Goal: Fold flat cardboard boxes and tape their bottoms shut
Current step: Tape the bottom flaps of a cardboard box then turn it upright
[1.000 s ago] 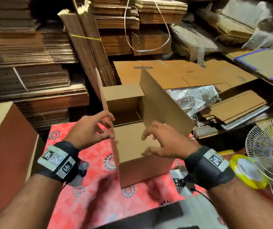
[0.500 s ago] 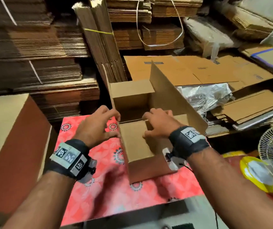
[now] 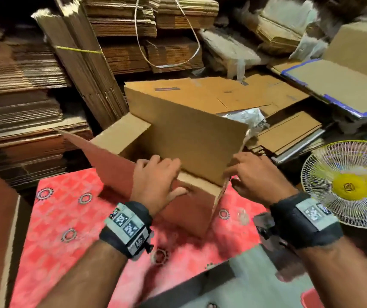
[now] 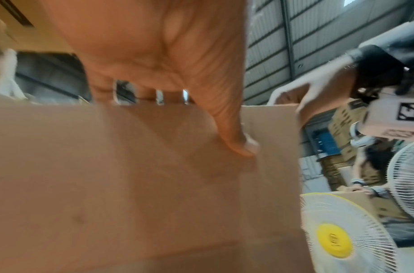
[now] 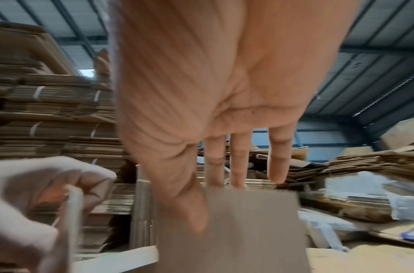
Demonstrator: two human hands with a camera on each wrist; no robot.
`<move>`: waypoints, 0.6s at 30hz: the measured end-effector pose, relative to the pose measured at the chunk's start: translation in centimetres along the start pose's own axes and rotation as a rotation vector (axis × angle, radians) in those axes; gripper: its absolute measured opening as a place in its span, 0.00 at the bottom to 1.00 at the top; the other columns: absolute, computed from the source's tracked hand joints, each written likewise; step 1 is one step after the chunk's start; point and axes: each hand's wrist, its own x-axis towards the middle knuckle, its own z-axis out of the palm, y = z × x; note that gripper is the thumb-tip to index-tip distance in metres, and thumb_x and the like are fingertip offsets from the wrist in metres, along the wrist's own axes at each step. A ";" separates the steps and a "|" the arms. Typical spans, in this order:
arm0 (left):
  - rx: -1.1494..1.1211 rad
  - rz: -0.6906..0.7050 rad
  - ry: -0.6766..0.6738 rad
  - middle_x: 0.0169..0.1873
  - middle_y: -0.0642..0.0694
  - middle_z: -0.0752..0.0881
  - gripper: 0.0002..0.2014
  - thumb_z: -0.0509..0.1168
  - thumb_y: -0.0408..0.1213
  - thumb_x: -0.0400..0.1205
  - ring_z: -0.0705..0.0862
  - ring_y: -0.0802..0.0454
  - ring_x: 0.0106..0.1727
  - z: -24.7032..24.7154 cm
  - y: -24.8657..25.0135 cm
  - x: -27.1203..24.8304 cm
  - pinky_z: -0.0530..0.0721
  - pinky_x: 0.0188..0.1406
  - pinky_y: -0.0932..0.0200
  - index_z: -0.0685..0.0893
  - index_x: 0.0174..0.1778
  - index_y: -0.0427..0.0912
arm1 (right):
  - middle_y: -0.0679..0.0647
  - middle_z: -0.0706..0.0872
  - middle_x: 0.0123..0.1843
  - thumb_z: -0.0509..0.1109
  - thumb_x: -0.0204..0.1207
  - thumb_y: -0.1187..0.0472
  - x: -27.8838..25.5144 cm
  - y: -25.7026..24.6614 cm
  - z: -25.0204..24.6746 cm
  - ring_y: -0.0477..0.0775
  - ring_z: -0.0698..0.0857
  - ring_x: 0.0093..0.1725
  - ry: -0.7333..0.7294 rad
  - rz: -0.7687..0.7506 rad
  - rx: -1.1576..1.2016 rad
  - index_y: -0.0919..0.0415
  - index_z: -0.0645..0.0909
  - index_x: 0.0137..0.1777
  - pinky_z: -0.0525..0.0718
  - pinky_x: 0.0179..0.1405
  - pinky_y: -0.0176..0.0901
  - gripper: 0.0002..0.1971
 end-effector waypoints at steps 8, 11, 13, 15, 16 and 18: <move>-0.046 -0.019 -0.035 0.56 0.54 0.82 0.22 0.67 0.64 0.79 0.80 0.48 0.62 0.1 4.5 2.2 0.69 0.58 0.45 0.73 0.61 0.55 | 0.45 0.69 0.84 0.61 0.76 0.27 -1.6 0.2 1.1 0.52 0.56 0.87 -0.041 0.170 0.082 0.44 0.59 0.87 0.64 0.79 0.58 0.42; 0.051 -0.190 -0.176 0.59 0.55 0.86 0.24 0.67 0.66 0.79 0.81 0.47 0.66 -1.7 -2.3 1.4 0.69 0.60 0.46 0.74 0.62 0.56 | 0.47 0.77 0.79 0.61 0.78 0.26 -0.8 -0.1 2.1 0.54 0.63 0.84 0.064 0.293 0.087 0.46 0.68 0.81 0.68 0.74 0.56 0.37; 0.108 -0.315 -0.201 0.57 0.54 0.89 0.20 0.69 0.63 0.78 0.83 0.47 0.64 -3.0 -7.0 -0.1 0.69 0.55 0.48 0.79 0.58 0.56 | 0.47 0.80 0.76 0.63 0.77 0.27 -0.4 -0.2 2.4 0.55 0.65 0.84 0.124 0.334 0.084 0.46 0.72 0.78 0.67 0.75 0.59 0.35; 0.060 -0.381 -0.169 0.50 0.52 0.91 0.14 0.72 0.59 0.78 0.86 0.46 0.60 -4.1 -8.7 -1.6 0.65 0.48 0.50 0.82 0.50 0.55 | 0.47 0.78 0.78 0.67 0.78 0.31 0.1 -0.8 2.4 0.56 0.60 0.86 0.140 0.337 0.066 0.46 0.71 0.80 0.59 0.81 0.65 0.34; 0.039 -0.373 -0.159 0.47 0.51 0.91 0.13 0.73 0.57 0.78 0.86 0.45 0.58 -4.3 -8.3 -2.1 0.65 0.46 0.50 0.82 0.47 0.54 | 0.48 0.77 0.79 0.69 0.77 0.35 0.4 -1.5 2.2 0.56 0.59 0.87 0.147 0.311 0.036 0.47 0.69 0.81 0.54 0.83 0.67 0.35; 0.035 -0.328 -0.141 0.45 0.49 0.90 0.12 0.73 0.54 0.78 0.86 0.42 0.56 -3.9 -6.3 -2.6 0.65 0.43 0.50 0.80 0.46 0.51 | 0.50 0.79 0.76 0.72 0.75 0.40 1.6 -3.9 1.4 0.57 0.62 0.87 0.171 0.197 -0.015 0.50 0.70 0.82 0.52 0.84 0.67 0.36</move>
